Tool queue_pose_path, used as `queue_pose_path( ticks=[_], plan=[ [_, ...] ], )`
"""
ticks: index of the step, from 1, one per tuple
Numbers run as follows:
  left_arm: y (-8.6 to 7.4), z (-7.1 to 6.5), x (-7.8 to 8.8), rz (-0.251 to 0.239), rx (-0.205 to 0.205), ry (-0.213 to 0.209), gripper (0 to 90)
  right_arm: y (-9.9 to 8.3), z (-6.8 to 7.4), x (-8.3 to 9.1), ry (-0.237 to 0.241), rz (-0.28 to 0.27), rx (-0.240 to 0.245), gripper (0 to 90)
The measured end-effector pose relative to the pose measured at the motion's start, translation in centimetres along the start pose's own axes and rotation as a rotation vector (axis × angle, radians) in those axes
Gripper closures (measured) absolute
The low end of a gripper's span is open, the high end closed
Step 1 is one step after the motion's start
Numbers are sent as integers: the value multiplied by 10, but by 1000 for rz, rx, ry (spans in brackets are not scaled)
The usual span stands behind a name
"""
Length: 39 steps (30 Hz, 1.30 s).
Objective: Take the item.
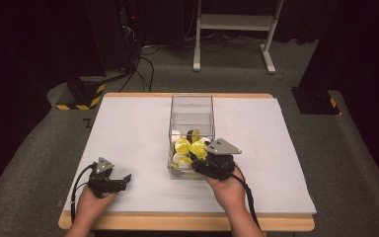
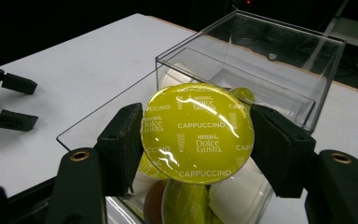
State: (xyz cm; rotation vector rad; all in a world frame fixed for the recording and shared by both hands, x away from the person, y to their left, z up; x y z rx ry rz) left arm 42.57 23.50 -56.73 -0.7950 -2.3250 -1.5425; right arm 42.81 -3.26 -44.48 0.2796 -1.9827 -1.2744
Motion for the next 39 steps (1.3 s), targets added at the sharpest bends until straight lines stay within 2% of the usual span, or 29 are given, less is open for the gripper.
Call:
queue_pose_path(
  ticks=[27, 39],
  plan=[
    [0, 0, 0, 2, 5, -3, 139, -15, -41, 29, -101, -5, -67, 378],
    [0, -1, 0, 0, 6, -5, 139, -29, -66, 37, -154, 9, -108, 378]
  ],
)
Point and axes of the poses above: each handheld gripper's, and its own axes: x roughly backward along the jaws, y roughly out of its top, z roughly to its left, the point moved 10 cm from there along -x, roughly forward along the jaws, and after that the axes turned 12 degrees about x, right-handed, at the moved point
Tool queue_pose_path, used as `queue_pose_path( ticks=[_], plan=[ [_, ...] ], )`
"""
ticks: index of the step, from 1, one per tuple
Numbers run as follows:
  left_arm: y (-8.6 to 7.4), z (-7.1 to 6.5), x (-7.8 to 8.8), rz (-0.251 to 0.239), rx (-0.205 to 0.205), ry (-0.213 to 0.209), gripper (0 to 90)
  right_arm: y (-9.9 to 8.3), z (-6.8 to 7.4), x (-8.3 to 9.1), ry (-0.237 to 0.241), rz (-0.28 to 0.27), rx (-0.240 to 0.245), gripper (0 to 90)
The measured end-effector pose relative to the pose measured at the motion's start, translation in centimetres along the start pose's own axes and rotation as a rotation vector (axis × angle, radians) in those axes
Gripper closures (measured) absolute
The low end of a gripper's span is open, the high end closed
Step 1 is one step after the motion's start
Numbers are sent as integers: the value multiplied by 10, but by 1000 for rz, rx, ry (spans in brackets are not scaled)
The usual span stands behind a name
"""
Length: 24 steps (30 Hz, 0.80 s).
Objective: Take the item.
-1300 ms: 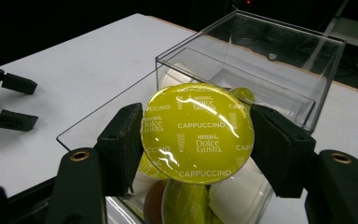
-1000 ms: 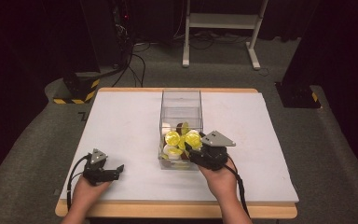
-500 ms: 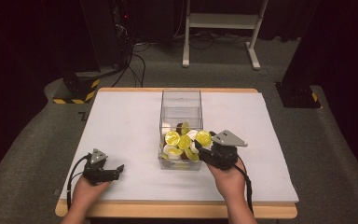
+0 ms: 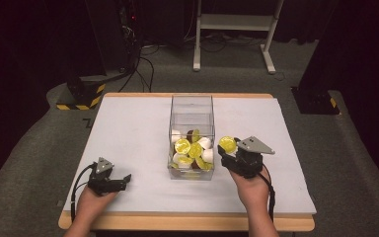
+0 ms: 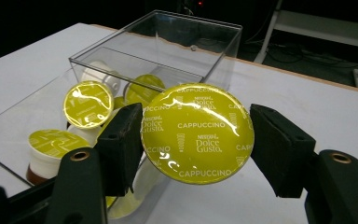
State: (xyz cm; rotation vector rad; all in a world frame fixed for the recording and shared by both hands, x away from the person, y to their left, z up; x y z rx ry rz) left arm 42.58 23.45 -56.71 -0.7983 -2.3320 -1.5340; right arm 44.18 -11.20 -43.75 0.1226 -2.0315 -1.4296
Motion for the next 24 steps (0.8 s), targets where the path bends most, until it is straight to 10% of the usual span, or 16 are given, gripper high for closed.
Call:
queue_pose_path(
  ticks=[24],
  plan=[
    [-1, 1, 0, 6, -8, 2, 139, -26, -36, -2, -74, 40, -54, 378]
  ],
)
Point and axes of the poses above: each handheld gripper's, and its own axes: x roughly backward along the jaws, y roughly out of its top, z roughly to its left, the point moved 10 cm from there along -x, roughly forward along the jaws, and after that the axes turned 12 degrees about x, right-handed, at the moved point
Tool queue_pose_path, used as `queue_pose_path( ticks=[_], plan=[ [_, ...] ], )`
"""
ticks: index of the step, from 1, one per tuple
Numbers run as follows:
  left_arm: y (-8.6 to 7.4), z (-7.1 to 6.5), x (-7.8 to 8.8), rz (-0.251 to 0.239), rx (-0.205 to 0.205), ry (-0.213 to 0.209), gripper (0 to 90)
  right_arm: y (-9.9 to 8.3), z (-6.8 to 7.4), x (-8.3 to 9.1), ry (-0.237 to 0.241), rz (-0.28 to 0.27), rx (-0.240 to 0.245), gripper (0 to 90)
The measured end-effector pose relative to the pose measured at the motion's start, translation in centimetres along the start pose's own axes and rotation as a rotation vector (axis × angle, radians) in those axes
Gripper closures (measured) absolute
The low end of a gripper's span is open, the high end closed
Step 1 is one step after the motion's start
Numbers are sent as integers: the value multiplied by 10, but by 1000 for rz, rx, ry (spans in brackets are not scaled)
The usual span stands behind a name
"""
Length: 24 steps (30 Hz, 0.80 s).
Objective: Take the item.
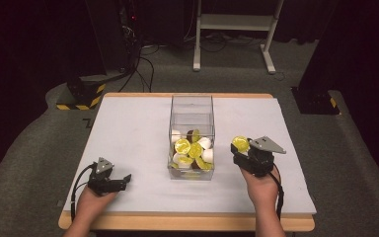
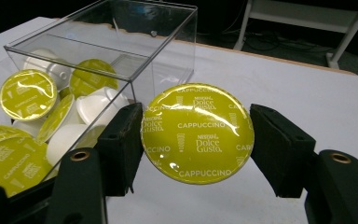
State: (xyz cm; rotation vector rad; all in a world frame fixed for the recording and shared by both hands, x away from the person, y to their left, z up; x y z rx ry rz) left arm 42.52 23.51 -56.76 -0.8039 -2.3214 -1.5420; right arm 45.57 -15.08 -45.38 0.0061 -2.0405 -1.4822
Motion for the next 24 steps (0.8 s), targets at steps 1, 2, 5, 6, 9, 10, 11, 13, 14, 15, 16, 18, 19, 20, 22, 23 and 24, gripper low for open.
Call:
queue_pose_path(
  ticks=[1, 2, 5, 6, 9, 10, 11, 13, 14, 15, 16, 18, 19, 20, 22, 23, 24],
  plan=[
    [0, 0, 0, 4, -4, 2, 139, -1, -1, -1, -2, -2, 0, 378],
    [0, 0, 0, 2, -4, 0, 139, -2, -3, -3, -5, 1, 0, 378],
    [0, 0, 0, 0, -3, 1, 139, -8, -6, -10, -13, 25, 1, 378],
    [0, 0, 0, -3, 1, 1, 139, -10, -9, -13, -17, 33, 2, 378],
    [0, 0, 0, 0, -2, 3, 139, -15, -17, -23, -34, 60, -8, 378],
    [0, 0, 0, 3, -4, 3, 139, -16, -19, -25, -38, 65, -13, 378],
    [0, 0, 0, 1, -3, 3, 139, -17, -21, -28, -40, 66, -18, 378],
    [0, 0, 0, 1, -2, 3, 139, -20, -25, -33, -45, 81, -17, 378],
    [0, 0, 0, 1, -3, 2, 139, -22, -26, -36, -46, 87, -20, 378],
    [0, 0, 0, -1, -2, 2, 139, -23, -28, -39, -45, 91, -21, 378],
    [0, 0, 0, -1, -2, 2, 139, -24, -29, -41, -45, 98, -26, 378],
    [0, 0, 0, -4, 3, 1, 139, -26, -33, -46, -52, 104, -26, 378],
    [0, 0, 0, -4, 2, 1, 139, -27, -35, -48, -53, 109, -33, 378],
    [0, 0, 0, -4, 1, 2, 139, -28, -36, -51, -52, 113, -35, 378],
    [0, 0, 0, -4, 1, 2, 139, -30, -38, -57, -58, 124, -26, 378],
    [0, 0, 0, 0, -6, 3, 139, -31, -39, -59, -58, 128, -27, 378],
    [0, 0, 0, -2, -1, 3, 139, -32, -40, -62, -60, 133, -28, 378]
  ],
)
Point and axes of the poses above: each handheld gripper's, and its own axes: x roughly backward along the jaws, y roughly out of its top, z roughly to its left, the point moved 10 cm from there along -x, roughly forward along the jaws, and after that the axes turned 12 degrees about x, right-handed, at the moved point
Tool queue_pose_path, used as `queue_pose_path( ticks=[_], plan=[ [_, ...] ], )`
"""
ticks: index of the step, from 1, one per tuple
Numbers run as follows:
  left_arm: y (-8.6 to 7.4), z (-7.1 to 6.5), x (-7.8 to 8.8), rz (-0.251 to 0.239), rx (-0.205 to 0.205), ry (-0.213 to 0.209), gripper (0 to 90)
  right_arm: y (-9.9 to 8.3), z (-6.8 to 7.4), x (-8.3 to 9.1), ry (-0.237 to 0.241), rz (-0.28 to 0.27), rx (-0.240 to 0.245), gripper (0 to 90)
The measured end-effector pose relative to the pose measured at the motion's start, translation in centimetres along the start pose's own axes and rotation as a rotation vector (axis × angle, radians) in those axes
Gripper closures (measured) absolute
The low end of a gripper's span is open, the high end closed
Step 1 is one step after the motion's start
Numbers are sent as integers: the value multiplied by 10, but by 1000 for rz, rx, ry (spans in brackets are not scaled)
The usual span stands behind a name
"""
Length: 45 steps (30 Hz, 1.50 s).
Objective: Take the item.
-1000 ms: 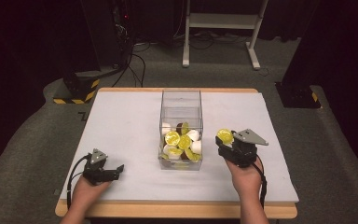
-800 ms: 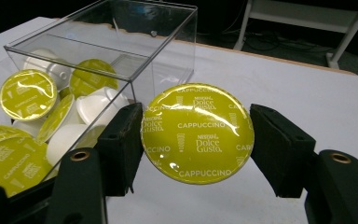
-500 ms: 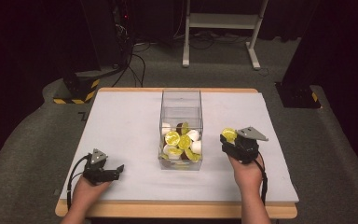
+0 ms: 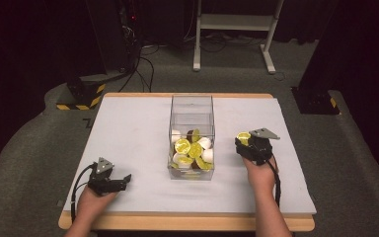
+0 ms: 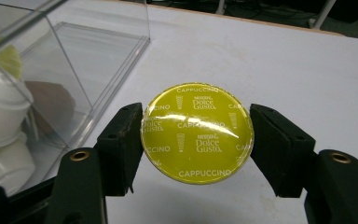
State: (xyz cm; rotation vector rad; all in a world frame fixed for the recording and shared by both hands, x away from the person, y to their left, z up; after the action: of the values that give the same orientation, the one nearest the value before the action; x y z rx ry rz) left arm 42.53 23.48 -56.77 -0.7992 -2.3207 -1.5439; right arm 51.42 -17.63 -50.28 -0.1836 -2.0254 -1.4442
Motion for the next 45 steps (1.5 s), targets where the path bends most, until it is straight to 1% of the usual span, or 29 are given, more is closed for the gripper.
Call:
queue_pose_path(
  ticks=[5, 10, 12, 13, 14, 19, 22, 23, 24, 28, 32, 36, 40, 41, 42, 45],
  plan=[
    [0, 0, 0, -1, -1, 1, 140, -2, -10, -12, -16, 16, -20, 378],
    [0, 0, 0, -4, 0, 1, 140, -6, -18, -25, -24, 30, -57, 379],
    [0, -1, 0, -9, 4, 1, 141, -9, -20, -30, -20, 39, -78, 379],
    [0, 0, 0, -6, 2, 1, 141, -10, -20, -32, -20, 45, -80, 379],
    [1, -1, 0, -12, 8, 0, 141, -11, -21, -35, -23, 45, -76, 379],
    [1, -1, 0, -14, 9, 0, 141, -14, -21, -41, -23, 56, -95, 379],
    [0, 0, 0, -4, 0, 1, 141, -14, -20, -43, -24, 58, -84, 379],
    [0, 0, 0, -4, -1, 1, 141, -14, -19, -45, -21, 68, -84, 379],
    [0, 0, 0, -3, -1, 1, 141, -14, -19, -46, -22, 74, -73, 378],
    [0, 0, 0, -4, 1, 1, 141, -13, -17, -49, -20, 78, -73, 378],
    [0, 0, 0, -4, 0, 1, 140, -15, -16, -53, -23, 94, -61, 378],
    [0, 0, 0, -4, -1, 1, 141, -17, -18, -56, -27, 105, -63, 378],
    [0, 0, 0, -4, -1, 1, 141, -20, -17, -59, -23, 117, -59, 378],
    [0, 0, 0, -4, -1, 1, 141, -21, -16, -59, -19, 123, -64, 377],
    [1, -1, 0, -13, 8, 0, 141, -21, -16, -60, -20, 122, -63, 377],
    [1, -1, 0, -11, 5, 0, 141, -21, -15, -60, -24, 120, -64, 375]
  ],
)
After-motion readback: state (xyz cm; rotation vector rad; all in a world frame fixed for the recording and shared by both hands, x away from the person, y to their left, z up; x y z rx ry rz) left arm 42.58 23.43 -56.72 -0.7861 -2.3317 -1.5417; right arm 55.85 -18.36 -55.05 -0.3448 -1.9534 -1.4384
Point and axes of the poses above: each handheld gripper's, and its own axes: x roughly backward along the jaws, y roughly out of its top, z roughly to its left, the point moved 10 cm from there along -x, roughly forward along the jaws, and after that the axes turned 12 degrees about x, right-handed, at the moved point
